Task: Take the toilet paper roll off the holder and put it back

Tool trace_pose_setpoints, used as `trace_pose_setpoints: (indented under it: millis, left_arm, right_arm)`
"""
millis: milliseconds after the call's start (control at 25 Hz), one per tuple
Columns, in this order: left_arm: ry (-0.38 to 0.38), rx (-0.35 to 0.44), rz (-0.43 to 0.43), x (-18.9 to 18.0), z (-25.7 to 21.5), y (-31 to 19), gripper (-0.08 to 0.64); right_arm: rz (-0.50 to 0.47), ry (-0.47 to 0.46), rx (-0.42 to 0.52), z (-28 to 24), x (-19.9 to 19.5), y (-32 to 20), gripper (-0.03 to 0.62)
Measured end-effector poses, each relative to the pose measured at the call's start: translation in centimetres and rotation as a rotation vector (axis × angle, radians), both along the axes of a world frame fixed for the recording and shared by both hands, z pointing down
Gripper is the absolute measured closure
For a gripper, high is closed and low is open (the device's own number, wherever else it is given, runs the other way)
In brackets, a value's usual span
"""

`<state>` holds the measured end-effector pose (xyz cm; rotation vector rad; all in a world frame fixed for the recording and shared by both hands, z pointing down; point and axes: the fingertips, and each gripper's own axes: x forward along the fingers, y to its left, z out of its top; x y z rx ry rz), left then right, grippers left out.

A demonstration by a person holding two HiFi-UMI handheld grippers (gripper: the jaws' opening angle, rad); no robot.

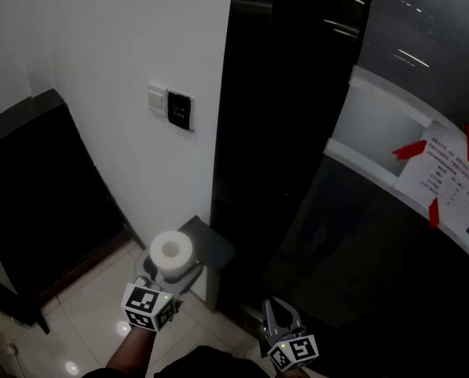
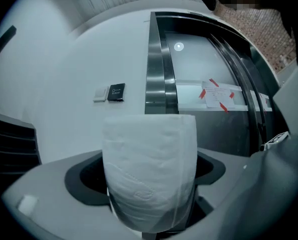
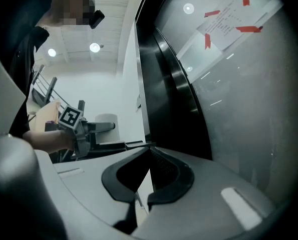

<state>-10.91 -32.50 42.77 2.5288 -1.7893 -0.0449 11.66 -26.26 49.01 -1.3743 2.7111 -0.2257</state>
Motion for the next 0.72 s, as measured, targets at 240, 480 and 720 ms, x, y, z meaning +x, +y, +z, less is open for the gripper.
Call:
trace_pose_setpoints:
  millis: [240, 480, 720]
  left_arm:
    - [0.029, -0.015, -0.015, -1.0, 1.7, 2.4, 0.081]
    - [0.074, 0.013, 0.015, -0.3, 1.9, 4.3, 0.084]
    - [0.079, 0.022, 0.036, 0.4, 1.9, 5.0, 0.09]
  right_arm:
    - [-0.033, 0.002, -0.008, 0.2, -1.1, -0.2, 0.578]
    - [-0.053, 0.001, -0.016, 0.4, -1.6, -0.2, 0.578]
    - [-0.046, -0.001, -0.016, 0.5, -1.2, -0.2, 0.578]
